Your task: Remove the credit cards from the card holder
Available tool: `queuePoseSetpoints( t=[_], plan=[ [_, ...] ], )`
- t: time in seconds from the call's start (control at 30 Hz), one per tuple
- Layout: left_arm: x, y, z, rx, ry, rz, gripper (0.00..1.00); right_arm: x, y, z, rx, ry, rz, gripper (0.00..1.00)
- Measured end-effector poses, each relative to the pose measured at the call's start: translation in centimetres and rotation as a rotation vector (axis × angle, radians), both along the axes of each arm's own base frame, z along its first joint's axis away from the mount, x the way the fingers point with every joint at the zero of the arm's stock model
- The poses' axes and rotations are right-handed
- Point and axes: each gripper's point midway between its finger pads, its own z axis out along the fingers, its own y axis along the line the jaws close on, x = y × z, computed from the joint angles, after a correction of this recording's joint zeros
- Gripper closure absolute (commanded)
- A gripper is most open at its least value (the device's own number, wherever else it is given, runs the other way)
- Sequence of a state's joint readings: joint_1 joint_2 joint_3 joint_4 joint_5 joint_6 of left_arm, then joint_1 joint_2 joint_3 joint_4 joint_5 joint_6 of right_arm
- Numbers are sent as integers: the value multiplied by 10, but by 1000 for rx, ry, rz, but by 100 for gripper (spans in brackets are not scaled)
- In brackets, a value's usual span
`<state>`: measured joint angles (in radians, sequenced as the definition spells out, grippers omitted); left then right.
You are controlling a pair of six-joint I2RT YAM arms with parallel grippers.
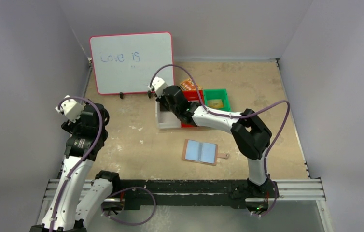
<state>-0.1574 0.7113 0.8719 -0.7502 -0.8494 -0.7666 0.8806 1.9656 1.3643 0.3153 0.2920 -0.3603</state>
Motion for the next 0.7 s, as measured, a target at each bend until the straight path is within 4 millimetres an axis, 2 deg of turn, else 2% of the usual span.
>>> queuePoseSetpoints(
  t=[0.03, 0.1, 0.23, 0.47, 0.7],
  plan=[
    [0, 0, 0, 0, 0, 0, 21, -1, 0, 8, 74, 36, -50, 78],
    [0, 0, 0, 0, 0, 0, 21, -2, 5, 19, 191, 124, -134, 94],
    [1, 0, -2, 1, 9, -1, 21, -8, 18, 20, 371, 310, -267, 97],
    [6, -4, -9, -5, 41, -18, 21, -28, 11, -20, 441, 514, -436, 99],
    [7, -6, -12, -10, 50, -28, 21, -29, 10, -68, 360, 591, -528, 99]
  ],
)
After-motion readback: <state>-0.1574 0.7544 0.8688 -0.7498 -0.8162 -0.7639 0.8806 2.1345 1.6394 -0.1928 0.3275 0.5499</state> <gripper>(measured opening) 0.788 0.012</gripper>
